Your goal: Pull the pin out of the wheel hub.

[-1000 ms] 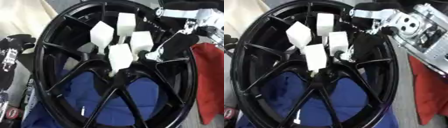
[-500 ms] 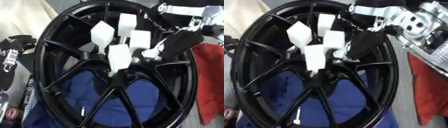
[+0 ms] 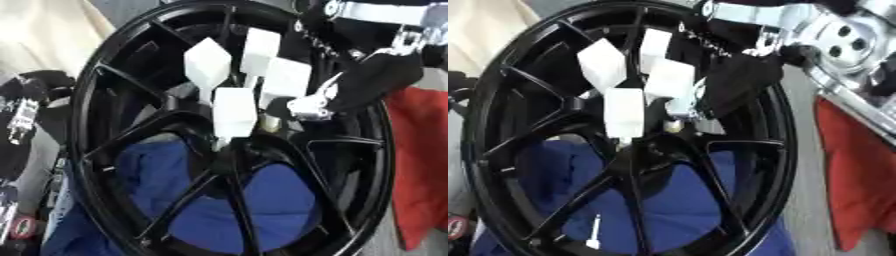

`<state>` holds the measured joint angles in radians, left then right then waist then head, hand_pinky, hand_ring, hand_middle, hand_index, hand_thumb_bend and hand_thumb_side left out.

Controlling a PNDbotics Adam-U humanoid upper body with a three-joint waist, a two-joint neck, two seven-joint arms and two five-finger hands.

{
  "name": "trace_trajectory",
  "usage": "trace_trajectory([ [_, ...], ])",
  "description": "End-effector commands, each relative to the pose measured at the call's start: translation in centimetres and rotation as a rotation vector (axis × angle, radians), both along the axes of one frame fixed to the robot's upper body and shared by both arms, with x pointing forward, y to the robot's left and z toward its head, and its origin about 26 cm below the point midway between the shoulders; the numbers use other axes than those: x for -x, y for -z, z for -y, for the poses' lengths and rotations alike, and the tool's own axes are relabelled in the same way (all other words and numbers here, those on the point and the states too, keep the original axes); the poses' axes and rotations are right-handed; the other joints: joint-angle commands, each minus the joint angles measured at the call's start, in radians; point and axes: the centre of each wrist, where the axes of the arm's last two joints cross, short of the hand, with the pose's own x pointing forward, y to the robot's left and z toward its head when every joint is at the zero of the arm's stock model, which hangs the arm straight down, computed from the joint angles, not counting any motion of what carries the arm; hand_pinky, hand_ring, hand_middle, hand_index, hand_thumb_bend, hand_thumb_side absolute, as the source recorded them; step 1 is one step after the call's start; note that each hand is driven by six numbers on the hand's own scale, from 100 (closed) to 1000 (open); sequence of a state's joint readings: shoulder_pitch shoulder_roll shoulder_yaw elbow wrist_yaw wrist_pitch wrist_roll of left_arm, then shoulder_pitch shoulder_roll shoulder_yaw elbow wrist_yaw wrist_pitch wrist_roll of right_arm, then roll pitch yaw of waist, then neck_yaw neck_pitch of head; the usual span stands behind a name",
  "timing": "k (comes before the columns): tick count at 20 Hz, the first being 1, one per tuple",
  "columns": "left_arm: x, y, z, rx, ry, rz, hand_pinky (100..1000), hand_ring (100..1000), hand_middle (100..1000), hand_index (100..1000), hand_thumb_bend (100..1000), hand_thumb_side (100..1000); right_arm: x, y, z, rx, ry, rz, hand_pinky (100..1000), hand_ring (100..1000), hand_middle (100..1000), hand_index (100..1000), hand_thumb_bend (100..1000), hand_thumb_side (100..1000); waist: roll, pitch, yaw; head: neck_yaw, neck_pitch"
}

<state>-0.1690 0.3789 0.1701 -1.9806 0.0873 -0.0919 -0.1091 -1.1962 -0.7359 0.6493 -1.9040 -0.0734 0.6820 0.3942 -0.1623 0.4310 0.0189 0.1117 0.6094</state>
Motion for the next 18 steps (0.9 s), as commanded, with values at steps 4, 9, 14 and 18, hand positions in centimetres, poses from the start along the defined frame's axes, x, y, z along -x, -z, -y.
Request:
trace_trajectory([
  [4, 0.3, -0.7, -0.2, -0.021, 0.009, 0.017, 834, 809, 638, 750, 100, 719, 1.8, -2.1, 1.1, 0.05, 0.014, 0.077, 550, 449, 100, 145, 449, 387, 0.002, -0.039, -0.01, 0.011, 0.001],
  [9, 0.4, -0.6, -0.3, -0.028, 0.01, 0.01, 834, 810, 639, 750, 100, 718, 2.8, -3.0, 1.7, 0.081, 0.018, 0.109, 563, 453, 100, 149, 449, 407, -0.004, -0.044, -0.018, 0.02, 0.003],
  [14, 0.4, -0.6, -0.4, -0.035, 0.01, 0.001, 835, 811, 641, 751, 100, 719, 3.2, -3.9, 2.2, 0.082, 0.016, 0.147, 570, 455, 100, 151, 448, 413, -0.009, -0.05, -0.024, 0.03, 0.003],
  [18, 0.5, -0.6, -0.4, -0.035, 0.007, 0.0, 835, 811, 642, 751, 100, 717, 3.1, -4.3, 2.9, 0.065, 0.031, 0.171, 570, 455, 100, 151, 448, 397, -0.011, -0.054, -0.025, 0.035, 0.002],
])
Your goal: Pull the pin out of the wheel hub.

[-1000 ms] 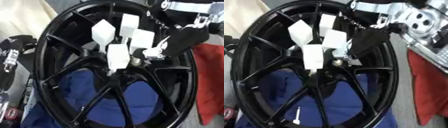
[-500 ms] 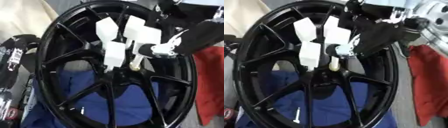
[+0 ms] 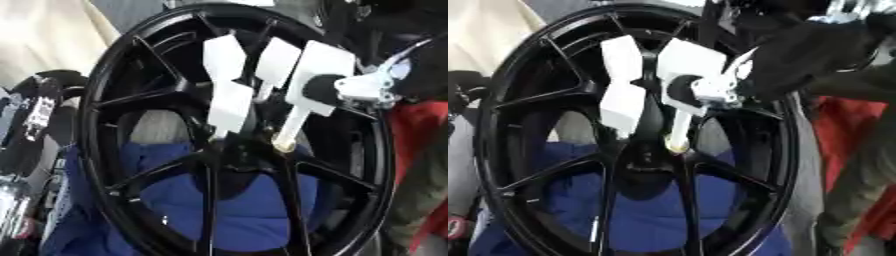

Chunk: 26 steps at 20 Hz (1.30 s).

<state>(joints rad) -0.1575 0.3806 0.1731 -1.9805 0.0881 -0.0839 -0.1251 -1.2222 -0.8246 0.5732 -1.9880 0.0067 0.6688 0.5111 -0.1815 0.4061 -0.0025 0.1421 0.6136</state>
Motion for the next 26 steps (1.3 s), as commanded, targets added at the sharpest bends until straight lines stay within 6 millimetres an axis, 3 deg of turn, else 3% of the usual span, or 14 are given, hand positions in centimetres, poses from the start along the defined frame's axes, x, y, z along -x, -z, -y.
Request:
trace_trajectory([
  [1, 0.3, -0.8, -0.2, -0.025, 0.004, 0.022, 835, 811, 642, 751, 100, 717, 0.5, -1.3, 1.3, -0.013, 0.039, 0.053, 571, 455, 100, 151, 447, 394, 0.008, -0.03, -0.004, 0.007, -0.003],
  [6, 0.3, -0.8, -0.3, -0.023, 0.0, 0.018, 835, 812, 644, 751, 100, 719, 0.2, -1.5, 3.1, -0.037, 0.096, 0.106, 595, 460, 100, 155, 446, 387, 0.005, -0.031, -0.011, 0.012, -0.005],
  [12, 0.4, -0.8, -0.4, -0.02, -0.007, 0.02, 835, 813, 645, 751, 100, 718, -0.6, -0.9, 7.9, -0.09, 0.273, 0.169, 597, 458, 100, 154, 440, 302, 0.008, -0.029, -0.026, 0.021, -0.004],
  [13, 0.4, -0.8, -0.4, -0.019, -0.009, 0.02, 835, 813, 645, 751, 100, 719, -0.7, -0.7, 9.0, -0.108, 0.324, 0.181, 595, 458, 100, 154, 226, 239, 0.009, -0.028, -0.03, 0.022, -0.004],
  [14, 0.4, -0.7, -0.4, -0.018, -0.01, 0.02, 835, 813, 645, 751, 100, 719, -0.8, -0.5, 9.9, -0.126, 0.368, 0.194, 590, 456, 100, 153, 436, 263, 0.01, -0.027, -0.033, 0.023, -0.004],
  [22, 0.5, -0.5, -0.6, -0.014, -0.024, 0.017, 835, 820, 646, 751, 100, 718, -3.8, 1.5, 18.5, -0.234, 0.744, 0.207, 593, 453, 100, 154, 424, 159, 0.022, -0.026, -0.065, 0.04, 0.002],
  [23, 0.5, -0.5, -0.6, -0.013, -0.027, 0.016, 835, 820, 646, 751, 100, 720, -4.3, 2.0, 20.0, -0.247, 0.807, 0.202, 588, 451, 100, 154, 166, 100, 0.024, -0.025, -0.069, 0.043, 0.002],
  [24, 0.5, -0.5, -0.6, -0.012, -0.029, 0.016, 835, 820, 646, 751, 100, 718, -4.8, 2.4, 21.4, -0.26, 0.862, 0.2, 590, 453, 100, 155, 421, 130, 0.025, -0.025, -0.072, 0.045, 0.002],
  [26, 0.5, -0.5, -0.7, -0.012, -0.034, 0.018, 836, 821, 647, 752, 100, 716, -5.8, 3.3, 24.6, -0.287, 1.001, 0.194, 602, 464, 100, 163, 419, 109, 0.029, -0.025, -0.078, 0.049, 0.002],
])
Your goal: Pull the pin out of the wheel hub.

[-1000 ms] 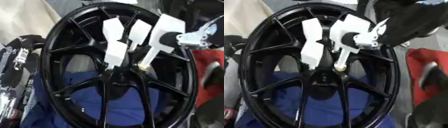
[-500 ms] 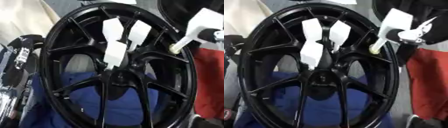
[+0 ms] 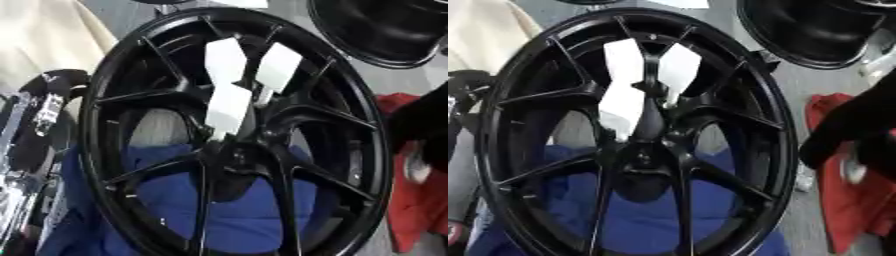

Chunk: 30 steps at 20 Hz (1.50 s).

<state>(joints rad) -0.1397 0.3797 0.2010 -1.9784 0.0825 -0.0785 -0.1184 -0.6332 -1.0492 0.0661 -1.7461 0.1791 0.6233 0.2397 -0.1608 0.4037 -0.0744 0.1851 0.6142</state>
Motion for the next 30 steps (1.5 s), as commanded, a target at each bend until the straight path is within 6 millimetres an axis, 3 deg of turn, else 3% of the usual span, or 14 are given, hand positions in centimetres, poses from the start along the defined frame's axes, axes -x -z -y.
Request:
trace_trajectory([
  [1, 0.2, -0.8, 0.2, -0.018, 0.007, 0.031, 836, 821, 647, 752, 100, 715, -0.5, -0.7, 5.1, -0.024, 0.216, 0.048, 600, 471, 100, 167, 386, 100, 0.01, -0.022, -0.008, 0.007, 0.002],
  [2, 0.2, -0.8, 0.1, -0.018, 0.006, 0.033, 836, 821, 648, 752, 100, 714, -0.8, -0.3, 6.4, -0.036, 0.268, 0.049, 608, 483, 100, 174, 359, 100, 0.012, -0.022, -0.01, 0.008, 0.002],
  [3, 0.2, -0.8, 0.1, -0.018, 0.003, 0.035, 836, 822, 648, 752, 100, 720, -1.1, 0.1, 7.5, -0.049, 0.315, 0.052, 605, 502, 133, 189, 247, 100, 0.013, -0.023, -0.011, 0.008, 0.003],
  [4, 0.2, -0.8, 0.1, -0.017, 0.001, 0.037, 836, 822, 648, 752, 100, 714, -1.3, 0.4, 8.4, -0.062, 0.349, 0.053, 634, 563, 230, 273, 245, 100, 0.015, -0.023, -0.011, 0.008, 0.003],
  [5, 0.2, -0.8, 0.1, -0.016, -0.001, 0.038, 836, 822, 649, 752, 100, 715, -1.6, 0.9, 9.2, -0.076, 0.374, 0.044, 681, 665, 439, 457, 305, 100, 0.016, -0.023, -0.012, 0.007, 0.003],
  [6, 0.2, -0.8, 0.1, -0.016, -0.002, 0.039, 836, 823, 649, 752, 100, 715, -1.7, 1.3, 9.7, -0.087, 0.392, 0.029, 689, 683, 484, 498, 327, 100, 0.018, -0.023, -0.011, 0.007, 0.002],
  [7, 0.2, -0.8, 0.1, -0.015, -0.002, 0.04, 836, 823, 649, 753, 100, 715, -1.9, 1.6, 10.1, -0.095, 0.397, 0.007, 760, 805, 770, 749, 343, 100, 0.019, -0.023, -0.01, 0.006, 0.002],
  [9, 0.2, -0.8, 0.1, -0.014, -0.004, 0.041, 836, 823, 649, 753, 100, 716, -2.0, 1.9, 10.5, -0.095, 0.395, -0.029, 778, 862, 845, 861, 198, 170, 0.022, -0.023, -0.009, 0.004, 0.003],
  [11, 0.2, -0.8, 0.1, -0.012, -0.005, 0.042, 836, 824, 650, 753, 100, 716, -2.0, 1.8, 10.6, -0.084, 0.4, -0.018, 785, 899, 886, 901, 100, 341, 0.024, -0.023, -0.008, 0.003, 0.004],
  [14, 0.2, -0.8, 0.1, -0.012, -0.006, 0.044, 836, 824, 650, 753, 100, 715, -1.9, 1.4, 10.4, -0.072, 0.405, 0.03, 766, 893, 877, 901, 100, 425, 0.028, -0.022, -0.008, 0.001, 0.005],
  [18, 0.2, -0.9, 0.1, -0.01, -0.007, 0.051, 836, 825, 650, 753, 100, 713, -1.6, 0.3, 9.4, -0.08, 0.379, 0.149, 717, 861, 846, 875, 100, 402, 0.031, -0.022, -0.007, -0.002, 0.006],
  [24, 0.2, -0.9, 0.1, -0.007, -0.007, 0.059, 836, 826, 651, 753, 100, 710, -0.8, -1.3, 6.4, -0.146, 0.317, 0.41, 634, 752, 727, 783, 100, 263, 0.034, -0.022, -0.004, -0.008, 0.006],
  [26, 0.2, -0.9, 0.1, -0.007, -0.005, 0.059, 836, 826, 651, 753, 100, 710, -0.5, -1.7, 5.2, -0.162, 0.306, 0.478, 628, 747, 728, 778, 100, 140, 0.034, -0.022, -0.003, -0.011, 0.007],
  [30, 0.2, -0.9, 0.1, -0.007, -0.001, 0.059, 836, 827, 651, 753, 100, 710, -0.3, -1.9, 3.7, -0.184, 0.309, 0.53, 638, 769, 768, 798, 161, 100, 0.035, -0.023, 0.0, -0.017, 0.006],
])
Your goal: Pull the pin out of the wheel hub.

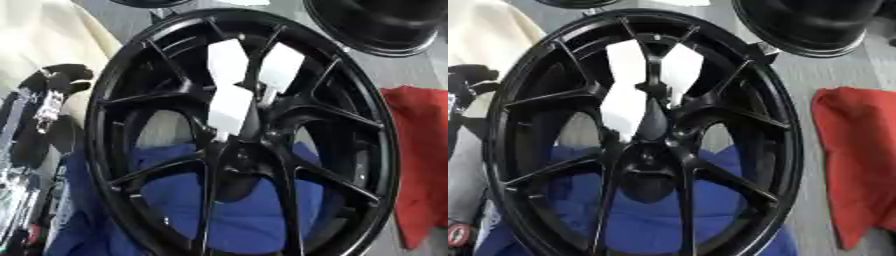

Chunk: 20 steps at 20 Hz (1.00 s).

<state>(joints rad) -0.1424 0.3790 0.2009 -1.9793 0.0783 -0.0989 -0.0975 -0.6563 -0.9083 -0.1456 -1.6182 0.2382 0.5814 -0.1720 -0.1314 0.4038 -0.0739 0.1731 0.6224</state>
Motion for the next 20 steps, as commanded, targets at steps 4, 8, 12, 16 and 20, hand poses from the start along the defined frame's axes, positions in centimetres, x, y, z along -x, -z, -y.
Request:
trace_trajectory([
  [4, 0.2, -0.8, 0.1, -0.012, 0.012, 0.028, 836, 828, 652, 753, 100, 710, 0.6, -1.2, -0.7, -0.002, 0.111, 0.046, 682, 863, 858, 832, 320, 100, 0.006, -0.023, 0.002, -0.006, -0.002],
  [8, 0.2, -0.9, 0.1, -0.012, 0.015, 0.029, 836, 828, 652, 753, 100, 709, 0.6, -1.2, -1.3, 0.011, 0.199, 0.082, 661, 843, 826, 816, 286, 100, 0.007, -0.024, 0.004, -0.007, -0.003],
  [12, 0.2, -0.8, 0.1, -0.012, 0.016, 0.028, 836, 828, 652, 752, 100, 709, 1.2, -1.8, -2.1, -0.005, 0.152, 0.164, 610, 770, 720, 765, 100, 100, 0.009, -0.025, 0.004, -0.009, -0.004],
  [16, 0.1, -0.9, 0.2, -0.013, 0.019, 0.03, 836, 828, 652, 752, 100, 707, 1.6, -2.0, -3.2, -0.035, 0.063, 0.25, 570, 703, 646, 727, 100, 120, 0.01, -0.025, 0.006, -0.011, -0.002],
  [20, 0.1, -0.9, 0.2, -0.012, 0.022, 0.033, 836, 829, 653, 752, 100, 714, 2.0, -2.2, -4.7, -0.073, -0.069, 0.306, 524, 655, 596, 681, 100, 237, 0.013, -0.025, 0.01, -0.014, -0.002],
])
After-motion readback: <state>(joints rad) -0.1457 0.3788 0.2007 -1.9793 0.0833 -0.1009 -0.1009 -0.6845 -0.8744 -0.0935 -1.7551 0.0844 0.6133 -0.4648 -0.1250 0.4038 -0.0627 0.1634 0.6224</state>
